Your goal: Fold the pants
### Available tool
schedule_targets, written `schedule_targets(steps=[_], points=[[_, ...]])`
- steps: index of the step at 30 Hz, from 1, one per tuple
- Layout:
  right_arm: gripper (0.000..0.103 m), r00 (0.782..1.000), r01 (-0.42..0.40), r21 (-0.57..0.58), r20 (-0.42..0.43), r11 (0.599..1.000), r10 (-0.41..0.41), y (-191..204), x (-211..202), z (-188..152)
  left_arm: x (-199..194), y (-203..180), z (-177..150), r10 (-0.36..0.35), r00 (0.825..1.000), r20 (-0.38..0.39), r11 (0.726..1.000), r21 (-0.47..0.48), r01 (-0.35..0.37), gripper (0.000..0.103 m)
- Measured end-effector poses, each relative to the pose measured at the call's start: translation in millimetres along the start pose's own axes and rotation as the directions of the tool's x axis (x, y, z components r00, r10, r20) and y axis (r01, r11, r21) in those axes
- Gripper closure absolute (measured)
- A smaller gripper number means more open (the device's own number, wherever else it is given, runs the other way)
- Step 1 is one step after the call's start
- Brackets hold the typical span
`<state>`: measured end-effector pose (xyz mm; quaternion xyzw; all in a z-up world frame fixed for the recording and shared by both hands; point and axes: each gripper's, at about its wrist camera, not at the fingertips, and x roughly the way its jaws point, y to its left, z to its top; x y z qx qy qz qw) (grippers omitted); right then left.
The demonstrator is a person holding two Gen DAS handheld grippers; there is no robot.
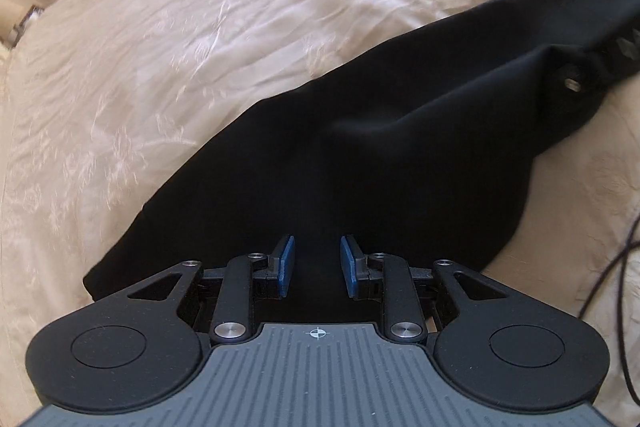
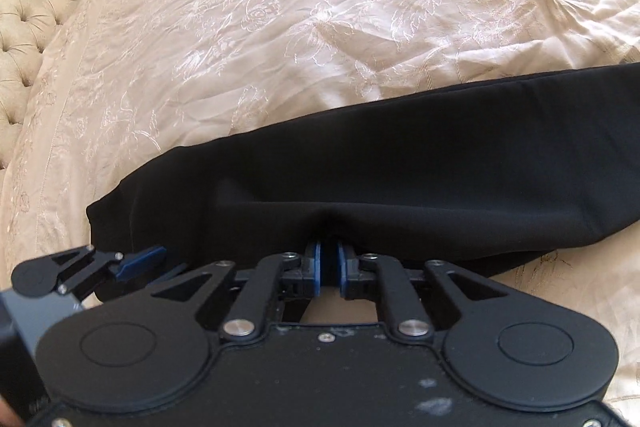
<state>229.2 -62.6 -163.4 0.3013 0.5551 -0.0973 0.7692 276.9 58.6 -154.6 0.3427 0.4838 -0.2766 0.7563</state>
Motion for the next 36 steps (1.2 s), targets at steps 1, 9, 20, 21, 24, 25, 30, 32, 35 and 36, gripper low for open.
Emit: schedule_targets(steps=[1, 9, 20, 21, 24, 25, 30, 32, 35, 36], points=[[0.080, 1.000, -0.007, -0.012, -0.004, 1.000, 0.007, -0.2, -0.3, -5.2, 5.8, 9.8, 1.7, -0.017, 1.000, -0.020, 0.999, -0.044, 0.016, 0.077], [0.053, 0.997, -0.057, -0.172, -0.057, 0.984, 0.048, 15.9, 15.0, -48.3, 30.1, 53.9, 17.5, -0.002, 0.998, -0.068, 0.990, -0.139, -0.007, 0.077], [0.098, 0.993, -0.094, -0.261, -0.087, 0.961, 0.074, 41.2, 39.4, -55.0, -5.0, 98.9, -16.7, 0.046, 0.998, -0.054, 0.970, -0.236, -0.057, 0.077], [0.098, 0.991, -0.106, -0.252, -0.110, 0.962, 0.080, 43.0, 33.2, -53.8, -8.6, 102.3, -23.3, 0.049, 0.997, -0.055, 0.968, -0.243, -0.061, 0.077], [0.099, 0.973, -0.161, -0.209, -0.200, 0.964, 0.119, 46.8, 10.5, -52.3, -15.1, 111.7, -44.1, 0.050, 0.996, -0.072, 0.962, -0.266, -0.068, 0.077], [0.099, 0.965, -0.166, -0.191, -0.233, 0.968, 0.120, 46.0, 8.0, -52.5, -14.9, 113.7, -50.2, 0.046, 0.995, -0.083, 0.960, -0.271, -0.067, 0.077], [0.099, 0.931, -0.138, -0.007, -0.341, 0.990, 0.127, 22.8, 35.6, -56.8, 2.5, 109.2, -67.4, 0.049, 0.989, -0.141, 0.958, -0.273, -0.087, 0.077], [0.098, 0.936, -0.112, 0.023, -0.333, 0.993, 0.113, 19.4, 39.3, -59.9, 4.8, 110.9, -70.6, 0.062, 0.987, -0.150, 0.956, -0.276, -0.102, 0.077], [0.087, 0.942, -0.115, -0.015, -0.318, 0.993, 0.104, 26.4, 27.3, -59.3, 4.4, 117.0, -73.2, 0.061, 0.988, -0.138, 0.951, -0.291, -0.100, 0.077], [0.087, 0.948, -0.120, -0.057, -0.304, 0.991, 0.097, 31.5, 19.8, -58.6, 5.5, 119.9, -73.6, 0.055, 0.990, -0.133, 0.951, -0.296, -0.093, 0.077]])
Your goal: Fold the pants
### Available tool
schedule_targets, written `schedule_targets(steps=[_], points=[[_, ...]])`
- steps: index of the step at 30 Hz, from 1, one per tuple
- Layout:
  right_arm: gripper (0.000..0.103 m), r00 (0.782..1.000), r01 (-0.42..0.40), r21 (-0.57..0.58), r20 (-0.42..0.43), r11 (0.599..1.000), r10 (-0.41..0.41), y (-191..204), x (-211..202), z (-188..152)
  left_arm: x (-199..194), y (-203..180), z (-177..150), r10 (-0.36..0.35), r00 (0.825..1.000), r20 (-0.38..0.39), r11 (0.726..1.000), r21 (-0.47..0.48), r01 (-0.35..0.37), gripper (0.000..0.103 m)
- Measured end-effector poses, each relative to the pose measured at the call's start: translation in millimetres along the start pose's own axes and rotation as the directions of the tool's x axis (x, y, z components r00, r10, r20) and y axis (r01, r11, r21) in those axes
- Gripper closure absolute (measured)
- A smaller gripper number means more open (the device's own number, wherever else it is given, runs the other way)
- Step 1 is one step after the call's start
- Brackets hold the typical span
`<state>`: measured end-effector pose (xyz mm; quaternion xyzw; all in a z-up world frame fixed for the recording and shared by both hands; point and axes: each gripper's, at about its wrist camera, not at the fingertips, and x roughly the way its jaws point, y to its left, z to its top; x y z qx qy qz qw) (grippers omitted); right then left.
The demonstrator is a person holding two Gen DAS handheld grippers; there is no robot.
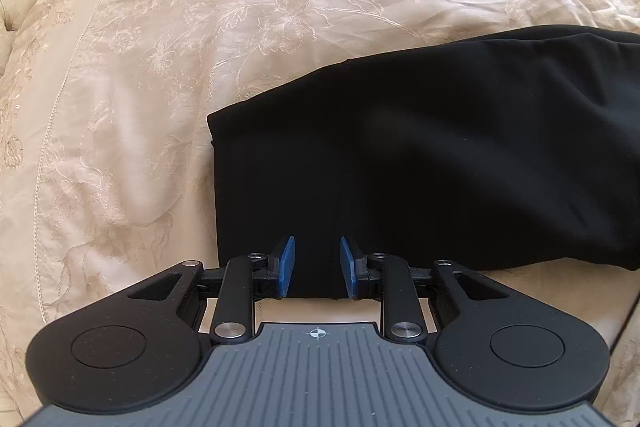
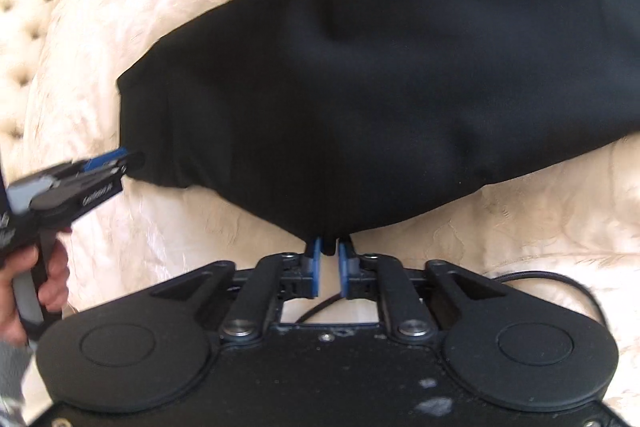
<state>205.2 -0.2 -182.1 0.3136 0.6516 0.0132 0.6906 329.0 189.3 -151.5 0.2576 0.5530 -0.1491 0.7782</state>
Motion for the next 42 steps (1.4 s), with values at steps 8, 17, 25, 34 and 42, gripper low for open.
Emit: schedule_targets(steps=[8, 17, 25, 34, 42], points=[[0.072, 0.965, 0.179, -0.267, 0.237, 0.947, -0.116, 25.0, -50.9, 24.9, 44.1, 6.6, 2.6, 0.053, 0.997, -0.063, 0.995, 0.083, -0.048, 0.077], [0.060, 0.899, 0.364, -0.458, 0.400, 0.811, -0.178, 32.7, -29.7, 104.0, 72.9, 27.2, 4.5, 0.132, 0.987, -0.092, 0.981, 0.154, -0.117, 0.077], [0.068, 0.938, 0.335, -0.659, 0.299, 0.674, -0.175, 31.4, 6.8, 123.0, 72.3, 19.5, -2.4, 0.164, 0.984, -0.076, 0.976, 0.158, -0.150, 0.077], [0.099, 0.934, 0.344, -0.651, 0.313, 0.676, -0.174, 36.7, 0.7, 126.8, 39.9, 39.4, -0.5, 0.091, 0.995, -0.042, 0.995, 0.030, -0.090, 0.077], [0.098, 0.909, 0.405, -0.586, 0.341, 0.702, -0.240, 33.3, 34.1, 133.6, -3.2, 14.1, 25.4, 0.010, 0.997, 0.076, 1.000, 0.026, -0.012, 0.077]])
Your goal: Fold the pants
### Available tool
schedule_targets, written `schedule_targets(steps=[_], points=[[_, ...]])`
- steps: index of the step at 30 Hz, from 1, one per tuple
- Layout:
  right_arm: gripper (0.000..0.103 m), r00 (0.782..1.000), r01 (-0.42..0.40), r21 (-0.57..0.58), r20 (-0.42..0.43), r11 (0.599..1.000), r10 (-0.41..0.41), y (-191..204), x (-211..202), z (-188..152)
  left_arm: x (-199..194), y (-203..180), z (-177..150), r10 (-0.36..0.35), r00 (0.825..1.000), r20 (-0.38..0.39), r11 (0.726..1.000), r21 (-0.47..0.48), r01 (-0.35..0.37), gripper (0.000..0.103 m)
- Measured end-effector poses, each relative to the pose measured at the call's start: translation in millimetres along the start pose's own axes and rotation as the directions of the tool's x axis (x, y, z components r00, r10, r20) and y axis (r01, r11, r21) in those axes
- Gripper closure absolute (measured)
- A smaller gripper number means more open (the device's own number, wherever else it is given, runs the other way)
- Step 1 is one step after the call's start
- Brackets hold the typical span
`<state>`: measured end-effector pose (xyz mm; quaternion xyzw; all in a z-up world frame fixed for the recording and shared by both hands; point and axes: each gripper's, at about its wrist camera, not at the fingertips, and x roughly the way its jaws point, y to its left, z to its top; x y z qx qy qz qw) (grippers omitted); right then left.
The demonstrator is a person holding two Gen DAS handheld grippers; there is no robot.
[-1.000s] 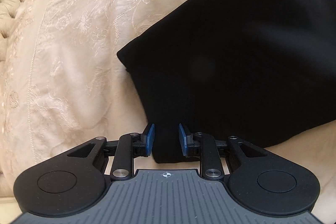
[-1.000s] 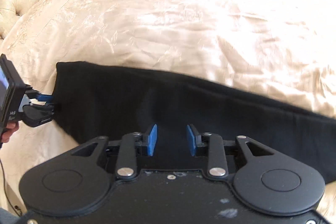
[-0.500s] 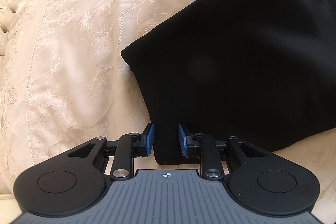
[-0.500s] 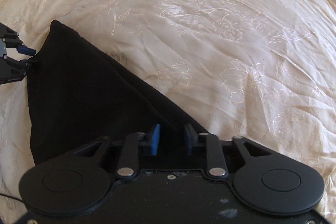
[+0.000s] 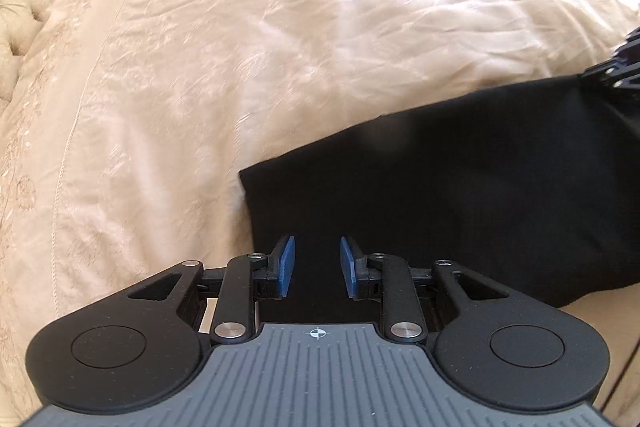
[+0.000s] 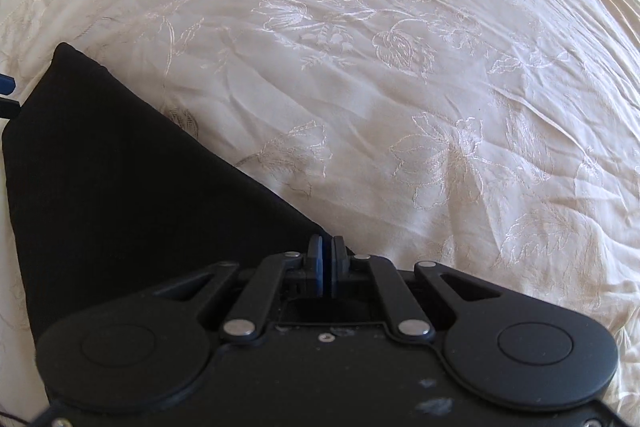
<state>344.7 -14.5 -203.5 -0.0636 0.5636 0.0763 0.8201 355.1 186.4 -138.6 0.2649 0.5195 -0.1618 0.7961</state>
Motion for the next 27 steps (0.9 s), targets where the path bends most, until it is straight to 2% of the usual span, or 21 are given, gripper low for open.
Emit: schedule_targets(steps=[6, 9, 11, 13, 16, 22, 27], points=[[0.095, 1.000, -0.011, 0.148, 0.006, 0.989, 0.011, -13.6, -9.6, 2.2, 1.5, -64.6, 12.1, -0.111, 0.993, 0.027, 0.988, 0.107, 0.108, 0.077], [0.090, 1.000, 0.013, 0.231, -0.004, 0.973, -0.013, -20.0, -25.2, -1.0, 20.1, -92.8, 5.2, -0.102, 0.994, -0.034, 0.977, 0.185, 0.106, 0.077], [0.085, 0.999, 0.030, 0.298, -0.028, 0.954, -0.023, -24.9, -35.3, -6.2, 36.6, -101.2, -1.9, -0.066, 0.994, -0.084, 0.973, 0.214, 0.082, 0.077], [0.084, 0.999, 0.034, 0.375, -0.046, 0.926, -0.018, -31.8, -45.1, -15.1, 42.4, -105.3, -5.9, -0.054, 0.995, -0.079, 0.972, 0.223, 0.071, 0.077], [0.072, 0.997, 0.057, 0.470, -0.076, 0.881, -0.024, -39.3, -60.1, -31.7, 41.7, -103.3, -5.3, -0.058, 0.995, -0.080, 0.975, 0.208, 0.074, 0.077], [0.066, 0.993, 0.104, 0.577, -0.099, 0.810, -0.057, -40.6, -90.6, -69.9, 22.5, -90.4, -5.2, -0.059, 0.996, -0.070, 0.991, 0.119, 0.067, 0.077], [0.053, 0.993, 0.108, 0.690, -0.116, 0.715, -0.038, -43.7, -110.0, -108.3, 0.3, -87.8, -11.9, -0.075, 0.997, -0.036, 0.992, 0.101, 0.078, 0.077]])
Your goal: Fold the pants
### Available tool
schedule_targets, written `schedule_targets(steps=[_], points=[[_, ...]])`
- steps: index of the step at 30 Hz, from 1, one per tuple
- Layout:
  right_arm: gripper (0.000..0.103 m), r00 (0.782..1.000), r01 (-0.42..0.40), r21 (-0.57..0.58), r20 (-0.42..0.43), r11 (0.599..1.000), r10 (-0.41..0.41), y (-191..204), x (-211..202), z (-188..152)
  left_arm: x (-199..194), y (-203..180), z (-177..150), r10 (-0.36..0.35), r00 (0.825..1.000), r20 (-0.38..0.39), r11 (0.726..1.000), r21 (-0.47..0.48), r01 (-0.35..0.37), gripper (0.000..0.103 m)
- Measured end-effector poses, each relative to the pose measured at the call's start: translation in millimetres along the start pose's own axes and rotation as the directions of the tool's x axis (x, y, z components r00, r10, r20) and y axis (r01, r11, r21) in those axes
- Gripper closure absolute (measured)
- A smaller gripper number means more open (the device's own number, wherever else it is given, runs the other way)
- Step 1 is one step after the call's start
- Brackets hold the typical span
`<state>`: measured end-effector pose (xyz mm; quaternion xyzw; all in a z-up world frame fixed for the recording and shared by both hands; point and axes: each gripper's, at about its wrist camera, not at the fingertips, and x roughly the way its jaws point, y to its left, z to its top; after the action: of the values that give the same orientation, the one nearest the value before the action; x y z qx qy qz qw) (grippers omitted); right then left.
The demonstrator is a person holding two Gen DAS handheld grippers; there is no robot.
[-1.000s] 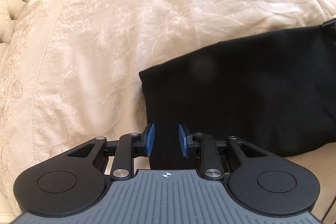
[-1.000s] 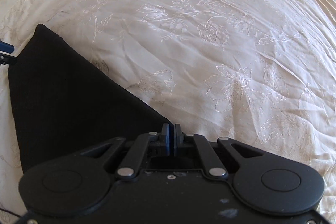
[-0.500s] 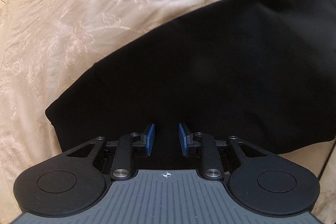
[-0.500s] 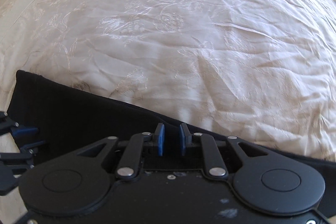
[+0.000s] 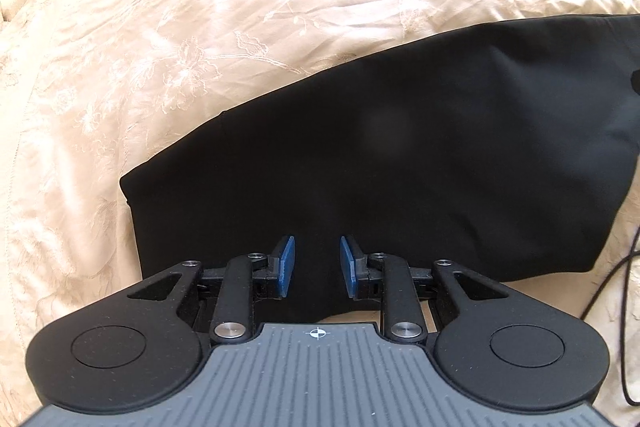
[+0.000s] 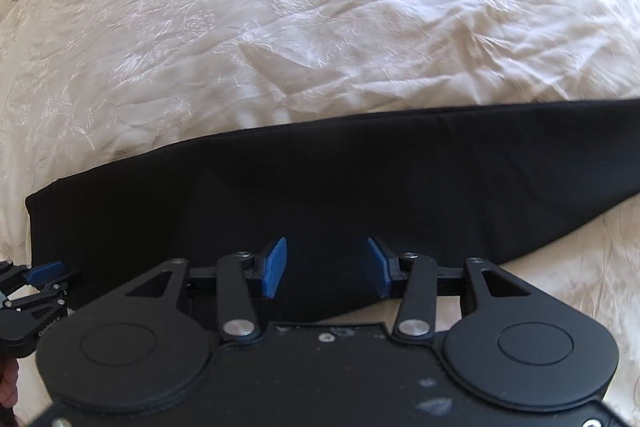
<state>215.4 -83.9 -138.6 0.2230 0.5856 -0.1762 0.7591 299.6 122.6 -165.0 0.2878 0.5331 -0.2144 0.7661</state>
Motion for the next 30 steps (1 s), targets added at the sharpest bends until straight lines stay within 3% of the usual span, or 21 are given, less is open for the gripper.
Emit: schedule_targets(steps=[5, 13, 18, 21, 30], points=[[0.051, 1.000, 0.010, 0.094, -0.021, 0.995, -0.008, -23.8, -6.8, -19.6, -22.5, -14.6, -5.3, -0.002, 1.000, 0.029, 1.000, 0.006, 0.002, 0.077], [0.051, 0.999, 0.006, 0.182, 0.040, 0.983, -0.014, -85.0, -25.4, -22.0, -66.0, -54.4, -1.1, 0.009, 0.997, 0.081, 0.999, -0.035, -0.006, 0.077], [0.051, 0.998, -0.009, 0.216, 0.068, 0.976, -0.006, -141.7, -31.4, -11.7, -77.9, -92.5, 10.7, 0.051, 0.997, 0.062, 0.996, -0.075, -0.046, 0.077], [0.051, 0.998, -0.009, 0.224, 0.070, 0.975, -0.007, -178.9, -33.4, -7.9, -78.1, -115.9, 16.1, 0.035, 0.998, 0.051, 0.994, -0.106, -0.030, 0.077], [0.050, 0.997, 0.001, 0.263, 0.079, 0.965, -0.022, -286.6, -34.7, 0.4, -74.5, -203.6, 42.8, 0.040, 0.999, 0.029, 0.995, -0.090, -0.037, 0.077]])
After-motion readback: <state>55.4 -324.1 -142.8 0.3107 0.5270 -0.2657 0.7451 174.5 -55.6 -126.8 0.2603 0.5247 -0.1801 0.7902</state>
